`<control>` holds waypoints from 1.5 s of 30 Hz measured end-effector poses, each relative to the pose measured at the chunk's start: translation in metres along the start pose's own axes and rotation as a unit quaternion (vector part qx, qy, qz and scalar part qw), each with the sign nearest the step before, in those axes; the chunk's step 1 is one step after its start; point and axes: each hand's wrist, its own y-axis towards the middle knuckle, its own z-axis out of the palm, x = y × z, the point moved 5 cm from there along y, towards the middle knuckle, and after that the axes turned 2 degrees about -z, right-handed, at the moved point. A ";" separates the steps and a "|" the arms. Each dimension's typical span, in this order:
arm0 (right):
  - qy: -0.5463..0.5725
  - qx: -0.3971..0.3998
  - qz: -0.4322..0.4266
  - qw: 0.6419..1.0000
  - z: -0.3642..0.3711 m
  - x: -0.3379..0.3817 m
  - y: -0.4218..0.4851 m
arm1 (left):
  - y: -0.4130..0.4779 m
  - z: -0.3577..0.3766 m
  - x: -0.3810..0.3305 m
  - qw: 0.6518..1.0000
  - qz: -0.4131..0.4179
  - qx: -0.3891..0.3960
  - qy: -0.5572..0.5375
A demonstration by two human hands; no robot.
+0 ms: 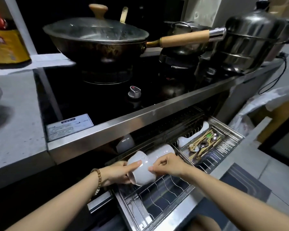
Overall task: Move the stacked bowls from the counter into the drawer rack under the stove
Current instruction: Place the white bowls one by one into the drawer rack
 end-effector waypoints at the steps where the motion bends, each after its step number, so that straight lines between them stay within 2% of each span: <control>1: 0.002 0.000 0.014 1.000 -0.001 -0.005 0.007 | 0.008 -0.004 0.003 1.000 -0.013 0.000 0.019; 10: -0.014 0.045 0.114 0.992 0.004 -0.045 0.054 | 0.060 -0.015 0.031 0.996 -0.085 0.002 0.022; 19: 0.015 0.039 0.147 0.988 0.015 -0.074 0.079 | 0.093 -0.019 0.055 0.988 -0.136 0.051 0.047; 25: 0.044 -0.020 0.142 0.989 0.014 -0.095 0.087 | 0.112 -0.024 0.061 0.989 -0.130 0.009 0.068; 32: 0.058 -0.053 0.147 0.986 0.012 -0.109 0.091 | 0.115 -0.031 0.064 0.982 -0.124 -0.083 0.112; 35: 0.052 -0.069 0.155 0.984 0.010 -0.113 0.094 | 0.116 -0.033 0.065 0.980 -0.124 -0.088 0.131; 41: 0.052 -0.066 0.174 0.981 0.011 -0.122 0.097 | 0.116 -0.032 0.067 0.982 -0.122 -0.092 0.110; 45: 0.056 -0.054 0.172 0.982 0.010 -0.116 0.098 | 0.112 -0.033 0.063 0.975 -0.104 -0.119 0.157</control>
